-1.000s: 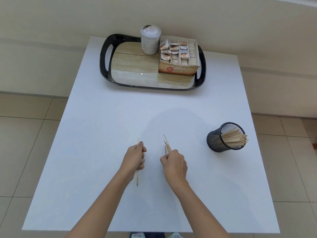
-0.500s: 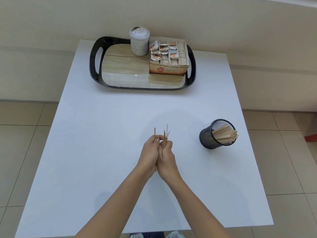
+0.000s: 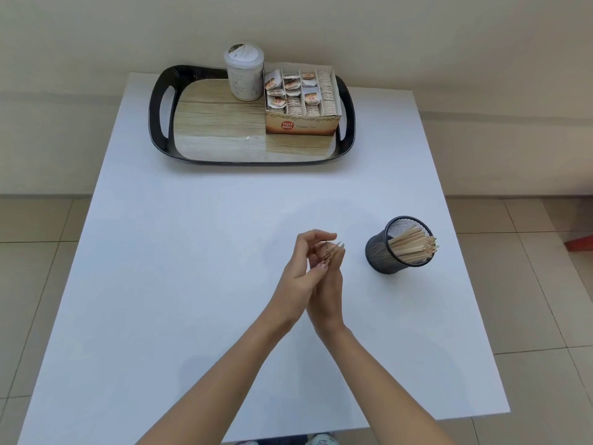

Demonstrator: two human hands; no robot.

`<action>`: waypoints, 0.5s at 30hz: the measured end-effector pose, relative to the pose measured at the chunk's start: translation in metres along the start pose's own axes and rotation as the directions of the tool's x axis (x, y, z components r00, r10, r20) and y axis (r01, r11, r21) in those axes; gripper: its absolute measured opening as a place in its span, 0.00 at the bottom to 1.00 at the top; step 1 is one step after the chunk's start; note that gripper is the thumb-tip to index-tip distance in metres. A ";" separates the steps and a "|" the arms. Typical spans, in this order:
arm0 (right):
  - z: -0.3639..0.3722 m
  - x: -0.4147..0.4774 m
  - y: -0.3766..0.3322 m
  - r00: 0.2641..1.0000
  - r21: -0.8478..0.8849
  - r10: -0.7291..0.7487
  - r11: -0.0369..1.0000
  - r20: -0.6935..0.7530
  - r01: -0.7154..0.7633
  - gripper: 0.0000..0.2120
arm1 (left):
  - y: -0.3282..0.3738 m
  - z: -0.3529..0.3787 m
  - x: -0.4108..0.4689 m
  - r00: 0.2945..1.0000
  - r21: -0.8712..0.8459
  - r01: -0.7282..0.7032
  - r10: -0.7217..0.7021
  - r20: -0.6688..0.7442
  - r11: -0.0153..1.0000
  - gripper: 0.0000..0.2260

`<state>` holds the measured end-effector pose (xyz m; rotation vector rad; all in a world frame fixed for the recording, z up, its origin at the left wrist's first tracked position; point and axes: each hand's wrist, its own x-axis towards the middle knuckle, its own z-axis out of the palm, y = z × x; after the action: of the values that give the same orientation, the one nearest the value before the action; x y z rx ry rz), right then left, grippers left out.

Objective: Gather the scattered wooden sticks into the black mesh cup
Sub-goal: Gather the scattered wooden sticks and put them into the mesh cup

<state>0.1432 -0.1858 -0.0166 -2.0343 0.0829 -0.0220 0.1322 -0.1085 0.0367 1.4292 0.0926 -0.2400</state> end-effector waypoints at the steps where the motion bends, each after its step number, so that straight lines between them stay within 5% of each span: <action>1: 0.000 0.000 0.000 0.999 -0.001 0.027 1.000 0.030 -0.027 0.15 | -0.003 0.001 -0.001 1.000 0.015 0.012 -0.013 0.021 1.000 0.21; 5: 0.007 -0.009 0.013 0.989 0.093 0.135 0.986 0.065 -0.141 0.19 | -0.016 0.002 -0.004 0.996 0.073 0.086 -0.089 0.033 0.994 0.29; 8: 0.007 -0.014 0.016 0.994 -0.016 0.046 0.999 0.103 -0.045 0.06 | -0.024 0.003 -0.005 0.994 0.105 0.093 -0.098 0.038 0.990 0.24; 15: 0.005 -0.020 0.014 0.991 -0.111 -0.030 0.993 0.127 0.044 0.15 | -0.025 0.010 -0.004 0.999 0.222 -0.018 0.027 -0.037 0.975 0.14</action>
<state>0.1227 -0.1857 -0.0308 -2.1462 -0.0338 0.0890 0.1218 -0.1213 0.0153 1.6563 0.0845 -0.2075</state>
